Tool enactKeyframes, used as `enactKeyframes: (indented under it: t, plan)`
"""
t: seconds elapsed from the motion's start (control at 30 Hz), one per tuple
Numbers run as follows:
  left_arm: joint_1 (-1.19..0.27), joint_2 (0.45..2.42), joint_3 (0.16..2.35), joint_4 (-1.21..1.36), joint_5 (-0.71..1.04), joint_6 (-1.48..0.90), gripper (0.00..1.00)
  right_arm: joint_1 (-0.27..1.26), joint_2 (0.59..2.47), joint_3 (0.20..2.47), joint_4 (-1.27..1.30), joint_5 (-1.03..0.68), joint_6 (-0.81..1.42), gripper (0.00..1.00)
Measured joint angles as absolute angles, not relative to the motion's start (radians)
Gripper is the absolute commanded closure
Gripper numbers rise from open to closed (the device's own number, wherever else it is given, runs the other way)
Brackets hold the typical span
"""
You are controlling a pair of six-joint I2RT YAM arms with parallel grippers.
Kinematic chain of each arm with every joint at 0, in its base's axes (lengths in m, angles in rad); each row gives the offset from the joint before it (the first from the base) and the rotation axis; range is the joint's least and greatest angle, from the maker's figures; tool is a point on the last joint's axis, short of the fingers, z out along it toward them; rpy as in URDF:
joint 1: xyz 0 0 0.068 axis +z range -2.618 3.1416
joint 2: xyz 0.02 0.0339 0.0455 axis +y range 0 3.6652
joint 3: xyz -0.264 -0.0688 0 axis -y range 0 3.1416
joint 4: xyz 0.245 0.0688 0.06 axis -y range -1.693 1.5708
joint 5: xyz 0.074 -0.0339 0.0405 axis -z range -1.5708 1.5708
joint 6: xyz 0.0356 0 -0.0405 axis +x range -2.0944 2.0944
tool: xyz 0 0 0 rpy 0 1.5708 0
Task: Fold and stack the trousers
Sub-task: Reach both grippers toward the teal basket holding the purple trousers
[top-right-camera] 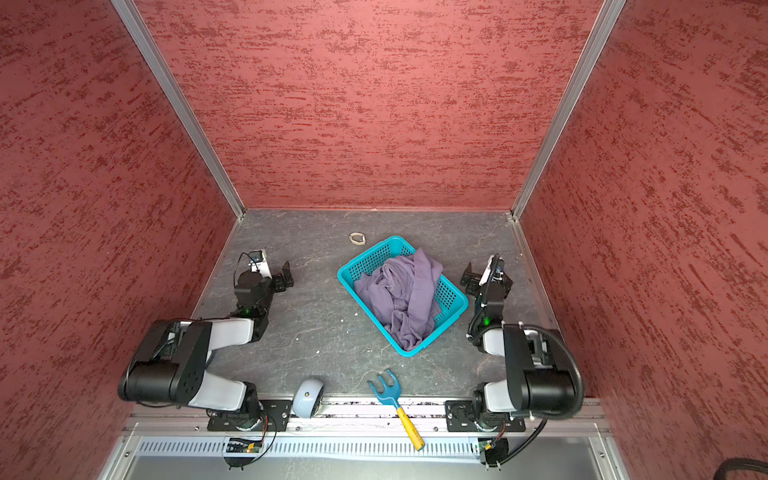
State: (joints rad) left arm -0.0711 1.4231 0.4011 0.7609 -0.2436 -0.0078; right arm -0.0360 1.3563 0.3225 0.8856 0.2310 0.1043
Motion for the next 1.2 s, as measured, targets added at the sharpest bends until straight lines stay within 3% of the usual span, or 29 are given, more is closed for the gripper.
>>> enactKeyframes:
  t: [0.13,0.33,0.5,0.63,0.73,0.9,1.2]
  plan:
    - [-0.134,1.341,0.546,0.586,-0.391,-0.041,0.01,-0.019,1.238,0.499,0.614,0.313,0.191,0.01]
    - [-0.115,1.358,0.971,0.065,-0.517,-0.344,0.01,0.064,1.085,0.55,0.257,0.45,0.353,0.01]
    - [-0.081,1.429,1.147,-0.123,-0.396,-0.441,0.0,0.112,1.096,0.678,-0.077,0.457,0.476,0.02]
    - [-0.08,1.496,1.163,-0.171,-0.213,-0.477,0.19,0.245,1.111,0.713,-0.259,0.445,0.568,0.13]
    - [-0.084,1.557,1.182,-0.204,-0.073,-0.494,0.26,0.33,1.108,0.7,-0.353,0.401,0.646,0.2]
    - [-0.115,1.629,1.196,-0.226,0.102,-0.524,0.31,0.382,1.085,0.667,-0.392,0.336,0.751,0.29]
    - [-0.261,1.637,1.169,-0.24,0.23,-0.553,0.34,0.364,1.161,0.712,-0.385,0.324,0.812,0.3]
